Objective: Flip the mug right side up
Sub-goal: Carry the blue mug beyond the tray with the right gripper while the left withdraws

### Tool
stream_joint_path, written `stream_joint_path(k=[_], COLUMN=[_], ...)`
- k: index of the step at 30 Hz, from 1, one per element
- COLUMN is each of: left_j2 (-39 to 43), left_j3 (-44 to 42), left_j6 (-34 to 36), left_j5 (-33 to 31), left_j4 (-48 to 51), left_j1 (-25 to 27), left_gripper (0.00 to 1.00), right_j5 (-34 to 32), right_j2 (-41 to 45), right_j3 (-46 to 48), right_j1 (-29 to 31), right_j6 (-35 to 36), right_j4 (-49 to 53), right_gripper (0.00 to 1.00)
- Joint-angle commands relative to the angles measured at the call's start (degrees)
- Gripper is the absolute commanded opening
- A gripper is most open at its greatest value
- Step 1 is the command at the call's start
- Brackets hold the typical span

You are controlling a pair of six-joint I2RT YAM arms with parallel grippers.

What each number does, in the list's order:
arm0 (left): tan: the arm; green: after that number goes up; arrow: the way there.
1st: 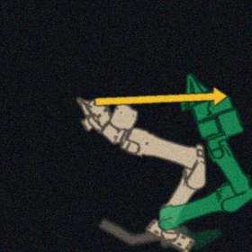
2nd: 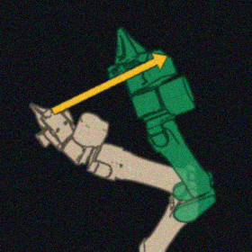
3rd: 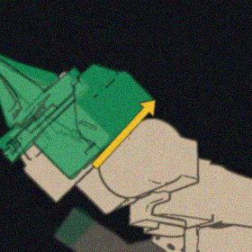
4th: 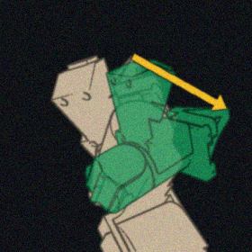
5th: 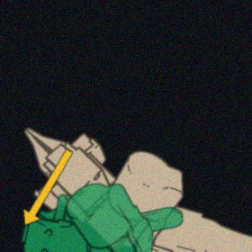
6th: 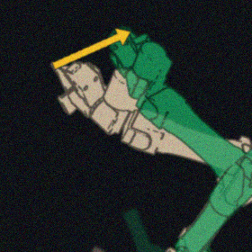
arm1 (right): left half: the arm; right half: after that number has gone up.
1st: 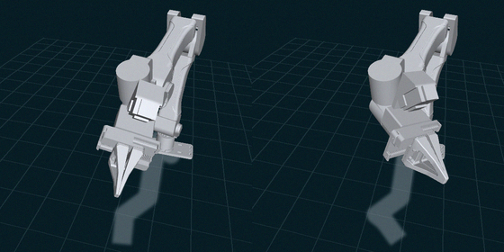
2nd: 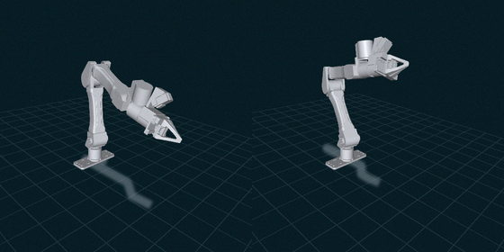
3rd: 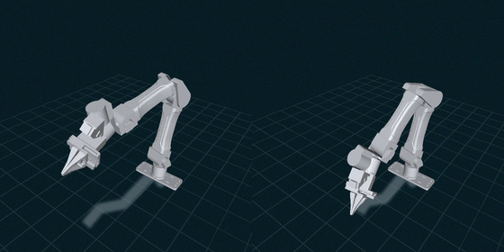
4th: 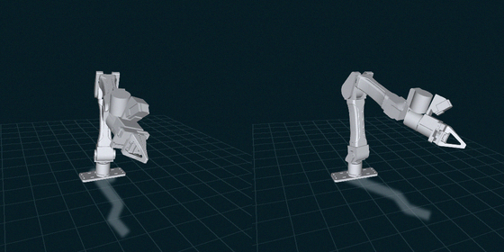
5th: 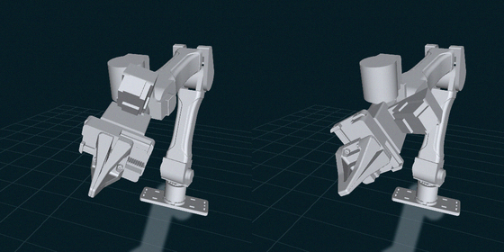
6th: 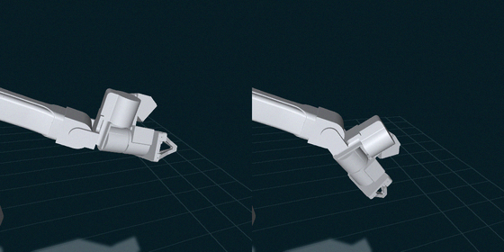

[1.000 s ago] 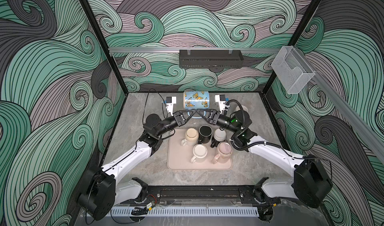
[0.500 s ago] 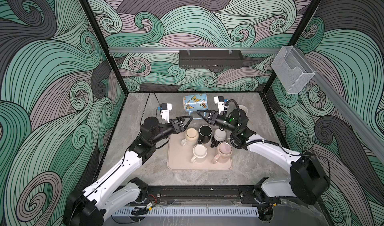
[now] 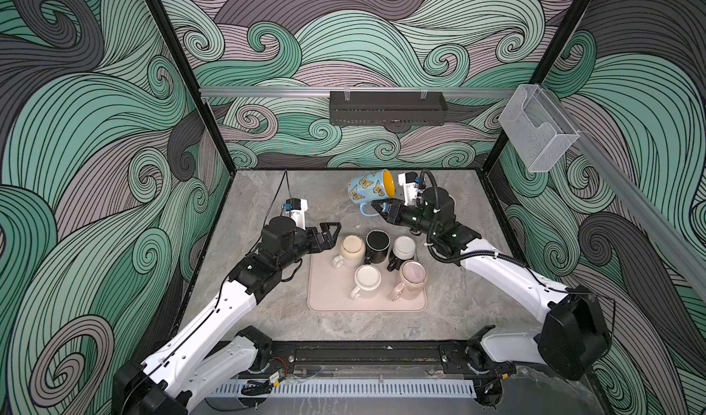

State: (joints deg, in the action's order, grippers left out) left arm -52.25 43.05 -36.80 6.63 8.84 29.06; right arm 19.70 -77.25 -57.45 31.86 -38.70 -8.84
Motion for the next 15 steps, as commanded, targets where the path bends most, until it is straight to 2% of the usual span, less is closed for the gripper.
stream_joint_path(k=[1, 15], left_j2=[1.4, -0.4], left_j3=[0.4, 2.0], left_j6=[3.7, 6.8], left_j5=[-2.6, -2.8], left_j4=[1.6, 5.3], left_j1=[0.0, 0.0], left_gripper=[0.98, 0.98], right_j5=[-5.9, -23.3], right_j2=[2.5, -2.2], right_j3=[-5.8, -15.8], right_j1=[-0.3, -1.2], right_j6=[9.6, 27.0], right_j4=[3.0, 20.8], right_gripper=[0.0, 0.0])
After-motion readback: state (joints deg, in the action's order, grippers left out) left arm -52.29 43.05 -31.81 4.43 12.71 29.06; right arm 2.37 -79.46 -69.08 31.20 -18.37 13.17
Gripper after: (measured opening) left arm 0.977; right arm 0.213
